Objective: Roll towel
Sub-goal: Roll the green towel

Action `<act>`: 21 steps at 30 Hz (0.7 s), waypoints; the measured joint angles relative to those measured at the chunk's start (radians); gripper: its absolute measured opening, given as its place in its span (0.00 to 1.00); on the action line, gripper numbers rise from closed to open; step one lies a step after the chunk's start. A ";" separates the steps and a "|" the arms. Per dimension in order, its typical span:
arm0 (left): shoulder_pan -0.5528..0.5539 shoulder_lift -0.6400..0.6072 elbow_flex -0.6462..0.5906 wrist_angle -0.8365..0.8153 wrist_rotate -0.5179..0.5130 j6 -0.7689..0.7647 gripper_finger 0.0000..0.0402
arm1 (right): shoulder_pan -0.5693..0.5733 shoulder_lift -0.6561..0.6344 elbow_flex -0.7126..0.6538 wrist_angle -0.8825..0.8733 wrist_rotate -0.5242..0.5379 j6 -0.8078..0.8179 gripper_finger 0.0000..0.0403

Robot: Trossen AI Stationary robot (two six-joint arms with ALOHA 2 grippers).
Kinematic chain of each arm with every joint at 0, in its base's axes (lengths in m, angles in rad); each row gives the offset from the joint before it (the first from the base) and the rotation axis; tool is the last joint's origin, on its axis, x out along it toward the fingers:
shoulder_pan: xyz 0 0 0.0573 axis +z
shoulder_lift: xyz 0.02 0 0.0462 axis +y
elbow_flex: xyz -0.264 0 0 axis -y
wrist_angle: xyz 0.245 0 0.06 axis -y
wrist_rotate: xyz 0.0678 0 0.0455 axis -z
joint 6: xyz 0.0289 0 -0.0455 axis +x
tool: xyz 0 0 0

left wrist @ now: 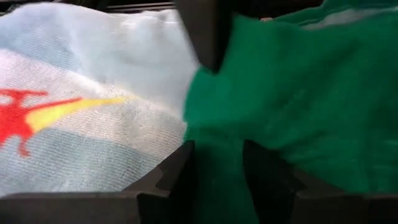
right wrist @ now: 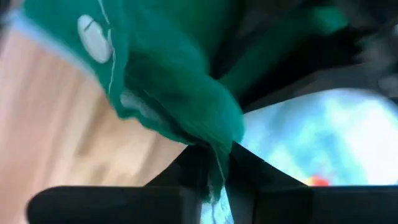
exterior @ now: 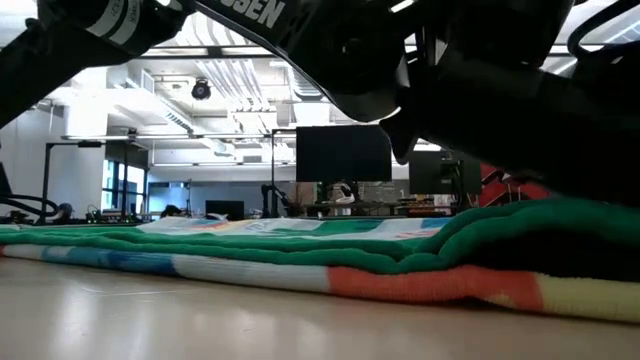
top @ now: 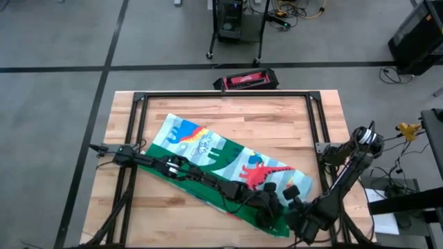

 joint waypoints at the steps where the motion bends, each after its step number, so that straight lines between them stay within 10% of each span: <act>1: 0.000 0.000 -0.003 0.002 0.000 0.000 0.30 | 0.000 0.000 0.001 -0.003 0.013 0.000 0.15; 21: 0.001 -0.001 -0.018 0.021 -0.001 -0.004 0.30 | 0.006 0.000 0.015 -0.092 0.189 0.318 0.44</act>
